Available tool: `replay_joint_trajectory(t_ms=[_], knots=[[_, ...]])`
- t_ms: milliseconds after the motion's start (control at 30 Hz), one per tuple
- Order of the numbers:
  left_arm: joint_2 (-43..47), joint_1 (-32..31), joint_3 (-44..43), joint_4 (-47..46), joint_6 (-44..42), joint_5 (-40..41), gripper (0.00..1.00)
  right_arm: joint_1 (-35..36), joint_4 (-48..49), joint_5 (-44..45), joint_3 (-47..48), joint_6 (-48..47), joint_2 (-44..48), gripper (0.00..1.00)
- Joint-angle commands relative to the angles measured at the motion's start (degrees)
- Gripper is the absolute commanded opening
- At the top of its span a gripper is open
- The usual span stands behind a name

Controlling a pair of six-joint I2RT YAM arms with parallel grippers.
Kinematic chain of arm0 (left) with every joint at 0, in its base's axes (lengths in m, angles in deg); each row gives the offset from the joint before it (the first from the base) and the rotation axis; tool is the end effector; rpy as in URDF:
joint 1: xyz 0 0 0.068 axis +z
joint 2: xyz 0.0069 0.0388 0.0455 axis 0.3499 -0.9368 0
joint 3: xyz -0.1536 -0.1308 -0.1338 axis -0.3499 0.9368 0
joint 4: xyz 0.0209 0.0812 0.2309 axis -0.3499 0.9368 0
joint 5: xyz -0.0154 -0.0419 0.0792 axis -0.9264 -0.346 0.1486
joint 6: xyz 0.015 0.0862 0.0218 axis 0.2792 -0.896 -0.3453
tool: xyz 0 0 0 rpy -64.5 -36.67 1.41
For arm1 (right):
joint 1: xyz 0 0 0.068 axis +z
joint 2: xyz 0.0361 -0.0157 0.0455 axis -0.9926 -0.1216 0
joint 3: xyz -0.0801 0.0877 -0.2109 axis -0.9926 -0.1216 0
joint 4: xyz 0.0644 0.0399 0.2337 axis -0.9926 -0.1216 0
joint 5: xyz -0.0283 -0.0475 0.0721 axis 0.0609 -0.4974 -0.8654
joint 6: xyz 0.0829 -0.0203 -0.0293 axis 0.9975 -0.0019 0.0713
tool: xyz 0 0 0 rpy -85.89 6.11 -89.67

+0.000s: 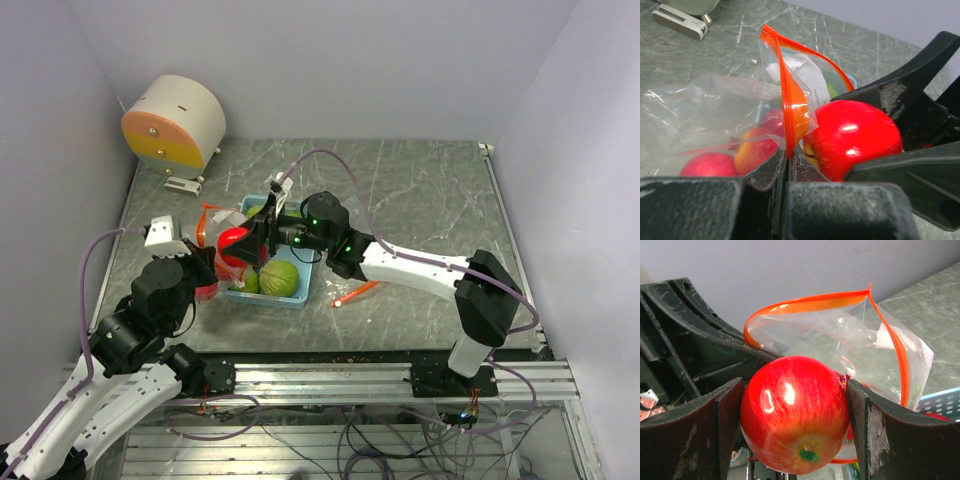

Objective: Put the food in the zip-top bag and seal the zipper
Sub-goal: Place the fake fruit in the zipper food storage bag.

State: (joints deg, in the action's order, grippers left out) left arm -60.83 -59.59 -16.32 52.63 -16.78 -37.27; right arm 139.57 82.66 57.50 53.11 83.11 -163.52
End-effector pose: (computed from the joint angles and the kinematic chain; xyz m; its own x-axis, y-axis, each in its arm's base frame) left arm 0.1387 -0.0572 0.3065 -0.2490 -0.3725 -0.8940 0.0032 0.9228 -0.3854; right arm 0.2095 0.3774 0.2974 -0.4599 0.1068 -0.8816 -0.8738 0.1225 0.4706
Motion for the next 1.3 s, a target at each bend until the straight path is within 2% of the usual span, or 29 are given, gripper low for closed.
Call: replay_joint_trajectory(t_ms=[0,233,300,400,533,767,933,1133,1267], knots=[[0.48,-0.09,0.73,-4.59,-0.49,-4.13,0.07,2.10,-0.88,7.40,4.13,-2.11,-0.61,0.62],[0.29,-0.07,1.58,-6.03,0.13,-6.38,0.07,7.40,-17.66,34.67,12.62,-9.54,-4.46,0.73],[0.06,-0.05,1.49,-5.79,0.22,-6.24,0.07,8.53,-21.82,38.94,15.05,-11.37,-5.78,0.82],[0.20,-0.09,1.58,-5.85,0.27,-6.03,0.07,8.83,-23.97,38.40,16.70,-12.29,-7.03,0.88],[0.57,-0.09,1.58,-5.51,0.31,-5.38,0.07,8.79,-22.93,37.71,14.09,-12.28,-5.47,0.93],[1.10,-0.08,1.28,-4.35,0.20,-3.20,0.07,8.81,-20.83,37.15,8.78,-12.72,0.20,0.97],[0.95,-0.02,-1.39,1.16,1.50,3.25,0.07,8.55,-19.14,43.78,2.09,-12.48,7.90,1.00],[2.10,-0.08,-4.22,6.57,2.49,10.87,0.07,8.16,-13.95,43.54,-5.87,-12.31,15.50,1.00],[3.31,-0.07,-5.27,8.14,3.61,12.59,0.07,6.50,-22.79,46.04,-0.90,-9.23,11.21,1.00]])
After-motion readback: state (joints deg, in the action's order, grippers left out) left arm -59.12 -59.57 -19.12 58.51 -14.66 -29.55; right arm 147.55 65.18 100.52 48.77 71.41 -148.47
